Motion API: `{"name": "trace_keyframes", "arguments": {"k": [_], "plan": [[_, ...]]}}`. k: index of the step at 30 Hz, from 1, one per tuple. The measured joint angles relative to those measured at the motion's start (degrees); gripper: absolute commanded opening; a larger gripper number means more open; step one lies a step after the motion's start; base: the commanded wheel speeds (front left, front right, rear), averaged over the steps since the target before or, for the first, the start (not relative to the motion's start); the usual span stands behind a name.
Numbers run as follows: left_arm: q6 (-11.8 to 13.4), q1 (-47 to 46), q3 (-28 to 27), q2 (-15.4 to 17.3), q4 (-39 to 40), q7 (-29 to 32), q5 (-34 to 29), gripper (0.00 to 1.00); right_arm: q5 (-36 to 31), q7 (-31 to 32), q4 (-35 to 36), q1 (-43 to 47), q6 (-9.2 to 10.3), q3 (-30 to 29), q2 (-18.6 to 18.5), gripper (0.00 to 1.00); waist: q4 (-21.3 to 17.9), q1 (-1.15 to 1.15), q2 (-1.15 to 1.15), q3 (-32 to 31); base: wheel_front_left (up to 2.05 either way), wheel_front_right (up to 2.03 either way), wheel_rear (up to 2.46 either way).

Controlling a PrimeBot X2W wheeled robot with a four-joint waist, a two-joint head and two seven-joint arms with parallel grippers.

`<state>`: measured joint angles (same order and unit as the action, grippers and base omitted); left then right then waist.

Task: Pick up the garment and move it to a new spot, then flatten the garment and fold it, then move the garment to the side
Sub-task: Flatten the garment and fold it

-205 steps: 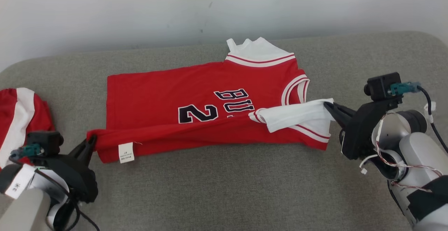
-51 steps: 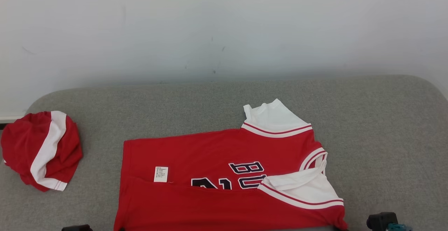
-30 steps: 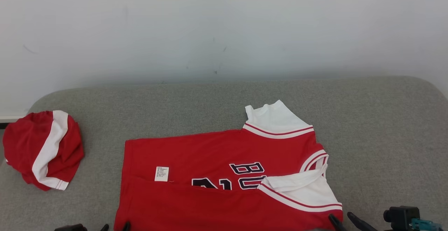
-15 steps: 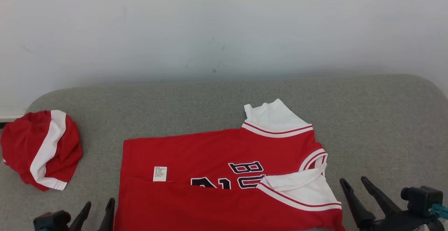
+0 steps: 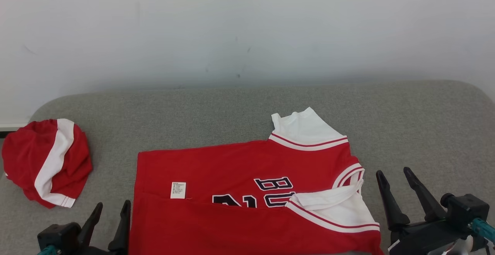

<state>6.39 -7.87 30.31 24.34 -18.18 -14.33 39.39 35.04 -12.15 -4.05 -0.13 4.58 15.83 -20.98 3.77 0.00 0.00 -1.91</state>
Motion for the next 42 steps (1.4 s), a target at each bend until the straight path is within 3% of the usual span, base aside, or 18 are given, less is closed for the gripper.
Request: {"name": "trace_keyframes", "arguments": {"k": [12,17,35,42], "plan": [[0.48,0.70,-1.68,-0.49,2.08,0.00,-3.18,1.00,-2.86,-0.49,-1.45,-0.77,0.55,0.79,0.22,1.00,1.15,0.00,0.00,0.52,0.00,0.00,0.00],[0.08,-3.10,-1.57,-0.02,-0.27,0.00,-3.49,1.00,-3.64,-0.58,-1.69,-2.70,0.73,1.15,0.35,1.00,1.03,0.00,0.00,0.85,0.00,0.00,0.00],[-9.06,-20.13,-0.75,1.96,-12.68,6.60,-2.60,1.00,-6.36,-0.64,-0.02,-5.99,0.99,2.60,0.40,1.00,-2.77,0.00,0.00,6.44,0.00,0.00,0.00],[-11.28,-25.79,-1.46,1.62,-19.40,9.54,-1.29,1.00,-7.34,-0.43,0.62,-8.44,1.04,2.57,0.25,1.00,-4.42,0.01,0.00,10.28,0.00,0.00,0.00]]}}
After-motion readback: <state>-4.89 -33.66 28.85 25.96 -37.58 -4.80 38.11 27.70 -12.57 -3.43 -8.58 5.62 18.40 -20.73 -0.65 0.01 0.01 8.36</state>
